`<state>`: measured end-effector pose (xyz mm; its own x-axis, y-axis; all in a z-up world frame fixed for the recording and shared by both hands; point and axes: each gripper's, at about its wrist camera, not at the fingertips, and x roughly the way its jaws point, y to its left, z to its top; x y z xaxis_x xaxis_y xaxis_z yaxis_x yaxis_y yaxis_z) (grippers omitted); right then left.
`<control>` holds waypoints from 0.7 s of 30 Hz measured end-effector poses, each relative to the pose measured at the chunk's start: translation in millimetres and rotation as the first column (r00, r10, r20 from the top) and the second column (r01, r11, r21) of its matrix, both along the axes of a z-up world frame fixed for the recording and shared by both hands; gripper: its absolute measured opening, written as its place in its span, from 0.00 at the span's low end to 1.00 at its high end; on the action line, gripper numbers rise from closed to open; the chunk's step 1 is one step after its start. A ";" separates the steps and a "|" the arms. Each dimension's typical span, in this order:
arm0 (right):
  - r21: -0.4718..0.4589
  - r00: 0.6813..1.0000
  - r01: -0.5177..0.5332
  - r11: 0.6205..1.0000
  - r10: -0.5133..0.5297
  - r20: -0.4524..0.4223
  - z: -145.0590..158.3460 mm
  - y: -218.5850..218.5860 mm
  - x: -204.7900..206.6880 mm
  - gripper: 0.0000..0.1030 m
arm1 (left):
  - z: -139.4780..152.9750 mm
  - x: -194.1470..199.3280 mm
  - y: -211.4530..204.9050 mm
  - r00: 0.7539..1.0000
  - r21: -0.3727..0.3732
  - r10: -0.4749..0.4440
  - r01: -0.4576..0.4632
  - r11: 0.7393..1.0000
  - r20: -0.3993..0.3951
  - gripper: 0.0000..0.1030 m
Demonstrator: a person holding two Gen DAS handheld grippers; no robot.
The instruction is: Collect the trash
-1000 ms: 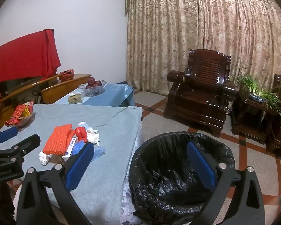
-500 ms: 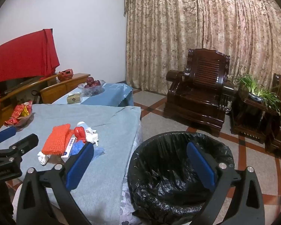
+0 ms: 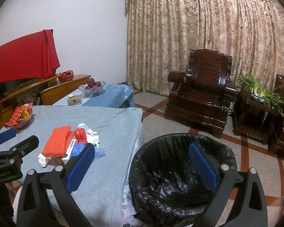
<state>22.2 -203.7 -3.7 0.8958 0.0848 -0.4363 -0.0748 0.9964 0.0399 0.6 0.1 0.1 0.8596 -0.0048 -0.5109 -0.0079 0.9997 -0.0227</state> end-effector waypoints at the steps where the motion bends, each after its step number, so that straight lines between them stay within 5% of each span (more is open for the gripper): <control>1: 0.001 1.000 0.001 1.000 -0.001 0.000 0.3 0.3 0.0 0.94 | 0.1 0.1 0.0 1.000 0.000 0.000 0.000 1.000 0.000 0.95; 21: 0.001 1.000 0.001 1.000 -0.001 -0.003 -1.3 0.3 2.7 0.94 | 0.0 0.0 -0.1 1.000 0.000 0.000 0.000 1.000 0.000 0.95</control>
